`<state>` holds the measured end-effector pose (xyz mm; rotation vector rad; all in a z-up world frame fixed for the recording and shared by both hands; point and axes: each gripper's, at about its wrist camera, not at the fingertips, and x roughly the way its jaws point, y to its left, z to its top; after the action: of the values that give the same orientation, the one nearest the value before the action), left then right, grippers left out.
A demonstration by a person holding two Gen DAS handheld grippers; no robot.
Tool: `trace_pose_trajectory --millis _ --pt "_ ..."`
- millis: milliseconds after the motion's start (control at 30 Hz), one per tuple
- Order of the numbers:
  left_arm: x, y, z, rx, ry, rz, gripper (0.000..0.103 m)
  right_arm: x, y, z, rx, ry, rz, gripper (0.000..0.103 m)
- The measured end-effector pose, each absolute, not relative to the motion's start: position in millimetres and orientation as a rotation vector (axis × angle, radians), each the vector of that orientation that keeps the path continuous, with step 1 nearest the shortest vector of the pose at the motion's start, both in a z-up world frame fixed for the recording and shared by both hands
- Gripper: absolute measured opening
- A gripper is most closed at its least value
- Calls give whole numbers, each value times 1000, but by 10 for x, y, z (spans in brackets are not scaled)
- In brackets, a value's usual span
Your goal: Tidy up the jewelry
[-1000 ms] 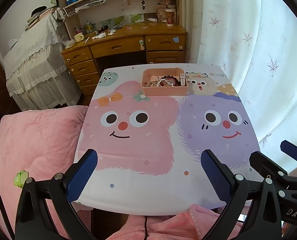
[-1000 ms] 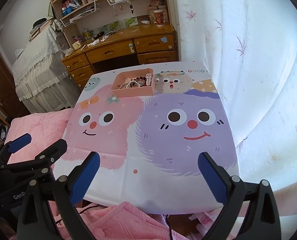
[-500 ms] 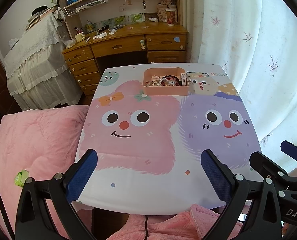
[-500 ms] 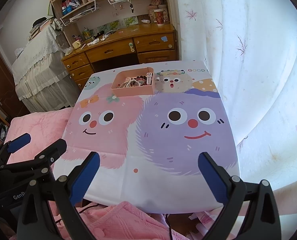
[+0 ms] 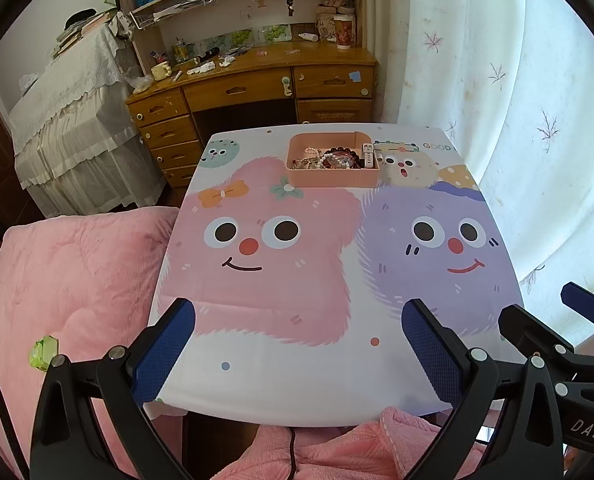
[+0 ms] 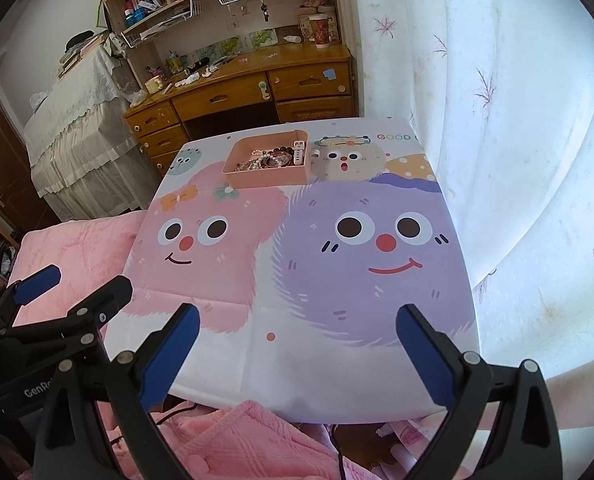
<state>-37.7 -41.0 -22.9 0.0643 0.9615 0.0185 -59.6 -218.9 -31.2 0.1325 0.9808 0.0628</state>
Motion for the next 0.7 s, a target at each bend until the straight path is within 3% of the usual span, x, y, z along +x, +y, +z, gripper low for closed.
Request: trace_pose_trajectory --millis 700 --pt "-373 -418 -226 66 963 19 102 -593 -2193 -312 132 983 63 99"
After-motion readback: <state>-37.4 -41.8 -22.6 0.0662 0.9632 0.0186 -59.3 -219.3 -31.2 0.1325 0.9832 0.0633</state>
